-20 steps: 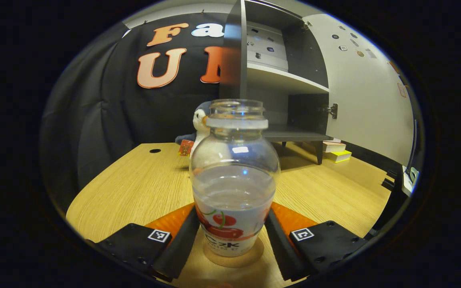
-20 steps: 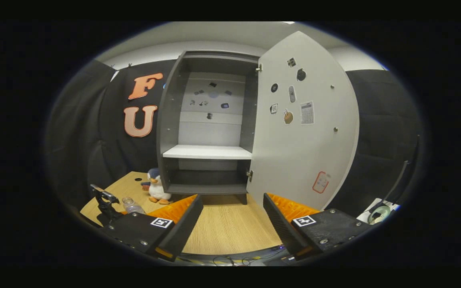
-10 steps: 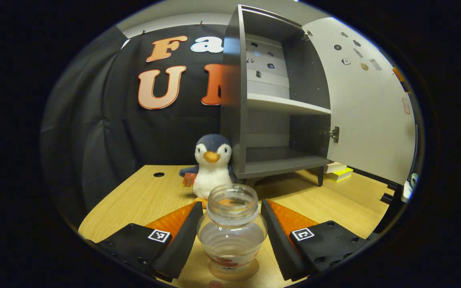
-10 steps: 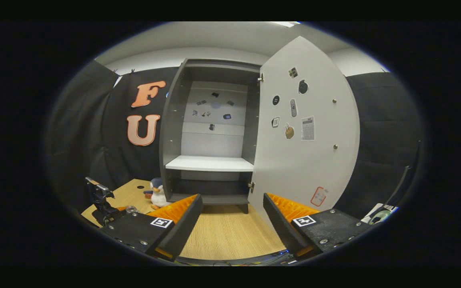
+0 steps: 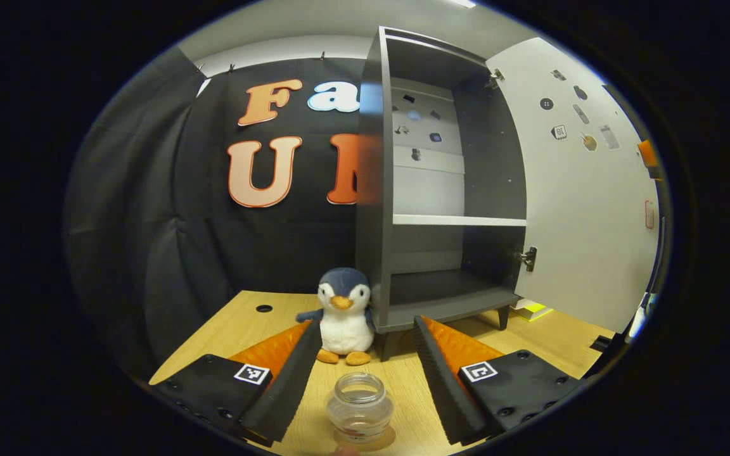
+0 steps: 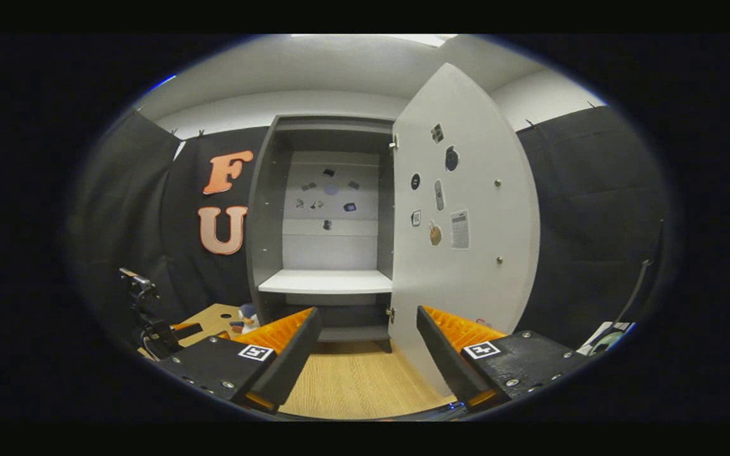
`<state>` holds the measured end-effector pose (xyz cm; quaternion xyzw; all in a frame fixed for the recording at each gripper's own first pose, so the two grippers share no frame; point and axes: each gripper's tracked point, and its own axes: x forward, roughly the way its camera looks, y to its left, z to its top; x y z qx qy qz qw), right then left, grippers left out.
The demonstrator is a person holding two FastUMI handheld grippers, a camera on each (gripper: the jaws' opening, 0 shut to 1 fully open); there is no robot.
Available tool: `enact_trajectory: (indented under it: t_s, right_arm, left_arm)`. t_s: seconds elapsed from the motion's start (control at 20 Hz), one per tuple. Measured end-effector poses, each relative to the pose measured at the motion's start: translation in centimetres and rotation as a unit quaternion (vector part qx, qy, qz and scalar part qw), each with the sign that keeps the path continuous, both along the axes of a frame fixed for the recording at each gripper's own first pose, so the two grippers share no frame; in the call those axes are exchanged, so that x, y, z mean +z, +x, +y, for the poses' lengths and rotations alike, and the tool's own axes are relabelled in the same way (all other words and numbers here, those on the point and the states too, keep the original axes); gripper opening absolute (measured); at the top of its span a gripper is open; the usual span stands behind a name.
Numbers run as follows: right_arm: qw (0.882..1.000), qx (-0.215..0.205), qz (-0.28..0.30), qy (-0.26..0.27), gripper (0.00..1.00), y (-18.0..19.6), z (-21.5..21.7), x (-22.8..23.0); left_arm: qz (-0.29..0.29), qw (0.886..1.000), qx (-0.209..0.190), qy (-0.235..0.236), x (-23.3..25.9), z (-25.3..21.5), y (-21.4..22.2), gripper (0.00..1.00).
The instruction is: Open the cabinet door with the right hand, grasp the bottle in the cabinet with the left hand and place it on the coaster, then close the cabinet door with the right hand.
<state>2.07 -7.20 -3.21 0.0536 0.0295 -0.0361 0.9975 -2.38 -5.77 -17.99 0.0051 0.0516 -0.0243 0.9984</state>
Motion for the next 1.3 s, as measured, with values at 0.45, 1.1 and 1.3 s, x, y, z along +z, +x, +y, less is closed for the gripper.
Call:
enact_trajectory:
  t_s: [0.45, 1.1, 1.3]
  right_arm:
    - [1.0, 0.004, -0.025, -0.004, 0.93, -3.3, -3.5, 3.1]
    - [0.989, -0.15, -0.004, -0.015, 0.93, -3.8, -23.9, 3.6]
    - [0.993, -0.109, 0.005, 0.038, 0.93, -3.0, -23.3, 1.9]
  left_arm:
    - [-0.022, 0.999, 0.026, 0.005, 9.3, -1.5, -3.1, 0.94]
    - [-0.047, 0.998, 0.045, -0.001, 17.3, -5.0, -6.3, 0.94]
    - [-0.054, 0.998, 0.042, 0.013, 17.9, -6.2, -6.9, 0.94]
